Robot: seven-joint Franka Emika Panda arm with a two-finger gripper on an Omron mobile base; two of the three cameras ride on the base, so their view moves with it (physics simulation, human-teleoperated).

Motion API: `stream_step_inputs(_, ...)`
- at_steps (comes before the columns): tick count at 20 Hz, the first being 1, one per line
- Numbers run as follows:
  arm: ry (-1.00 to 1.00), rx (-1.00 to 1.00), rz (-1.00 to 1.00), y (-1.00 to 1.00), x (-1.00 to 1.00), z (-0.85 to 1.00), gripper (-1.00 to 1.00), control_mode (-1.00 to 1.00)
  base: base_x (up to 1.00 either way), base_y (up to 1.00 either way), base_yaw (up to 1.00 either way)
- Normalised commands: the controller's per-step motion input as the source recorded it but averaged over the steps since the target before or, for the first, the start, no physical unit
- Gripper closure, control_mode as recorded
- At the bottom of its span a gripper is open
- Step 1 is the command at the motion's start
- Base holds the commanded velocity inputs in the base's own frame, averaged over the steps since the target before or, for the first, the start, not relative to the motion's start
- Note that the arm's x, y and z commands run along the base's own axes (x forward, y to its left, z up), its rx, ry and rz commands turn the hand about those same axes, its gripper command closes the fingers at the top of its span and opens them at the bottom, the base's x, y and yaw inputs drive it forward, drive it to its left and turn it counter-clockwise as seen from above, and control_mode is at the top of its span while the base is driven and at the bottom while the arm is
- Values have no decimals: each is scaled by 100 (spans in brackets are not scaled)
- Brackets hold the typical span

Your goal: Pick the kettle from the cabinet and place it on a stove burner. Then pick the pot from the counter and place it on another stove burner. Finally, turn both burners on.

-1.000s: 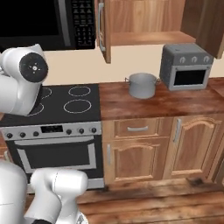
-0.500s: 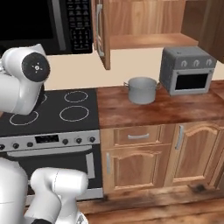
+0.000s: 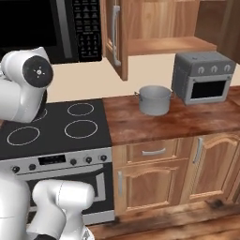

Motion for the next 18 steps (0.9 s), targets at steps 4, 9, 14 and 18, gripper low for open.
stream_step_inputs(4, 0, 0, 0, 0, 0, 0, 100, 100, 39, 42, -14)
stream_step_inputs(9, 0, 0, 0, 0, 0, 0, 100, 100, 39, 24, -10)
stream_step_inputs(14, 0, 0, 0, 0, 0, 0, 100, 100, 25, 27, -8)
stream_step_inputs(18, 0, 0, 0, 0, -1, 0, 100, -100, 3, 14, -2)
